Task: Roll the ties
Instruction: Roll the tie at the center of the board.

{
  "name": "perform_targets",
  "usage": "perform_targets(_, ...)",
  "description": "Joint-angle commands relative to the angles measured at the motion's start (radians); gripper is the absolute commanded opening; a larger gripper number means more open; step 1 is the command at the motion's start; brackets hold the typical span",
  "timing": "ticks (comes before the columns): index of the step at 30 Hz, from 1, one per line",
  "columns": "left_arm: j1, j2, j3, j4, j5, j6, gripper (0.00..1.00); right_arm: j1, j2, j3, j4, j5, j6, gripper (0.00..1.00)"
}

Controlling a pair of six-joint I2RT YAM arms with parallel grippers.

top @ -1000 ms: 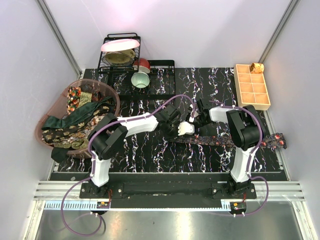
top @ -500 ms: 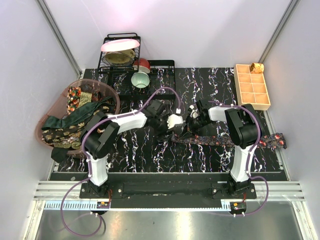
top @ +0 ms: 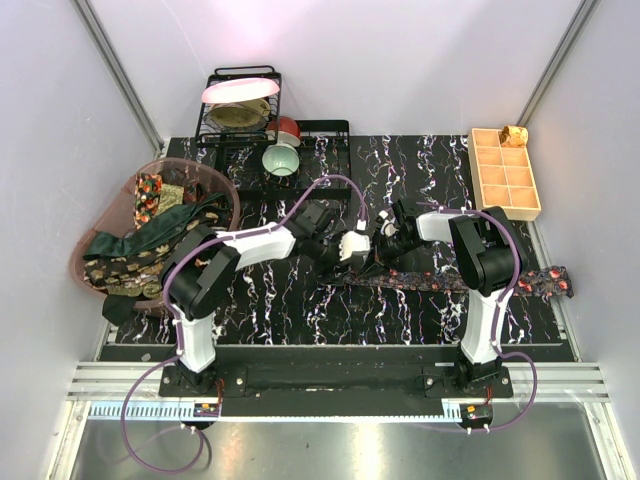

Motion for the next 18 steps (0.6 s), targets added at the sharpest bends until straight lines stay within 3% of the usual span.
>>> perform_targets(1, -0.007, -0.02, -0.034, 0.117, 0.101, 0.059, 0.68, 0.001, 0.043, 0.004, -0.016, 0.103, -0.035, 0.0)
perform_targets(7, -0.007, 0.003, -0.05, 0.148, 0.133, 0.086, 0.62, 0.003, 0.045, 0.006, -0.02, 0.099, -0.044, 0.0)
perform_targets(11, -0.007, -0.004, -0.057, 0.15, 0.147, 0.088, 0.49, 0.001, 0.051, 0.006, -0.02, 0.097, -0.043, 0.0)
perform_targets(15, -0.036, -0.007, -0.025, 0.093, 0.09, 0.079, 0.39, 0.001, 0.054, 0.007, -0.02, 0.094, -0.041, 0.0)
perform_targets(18, -0.056, -0.003, 0.003, 0.064, 0.053, 0.056, 0.38, 0.003, 0.057, 0.007, -0.02, 0.093, -0.043, 0.0)
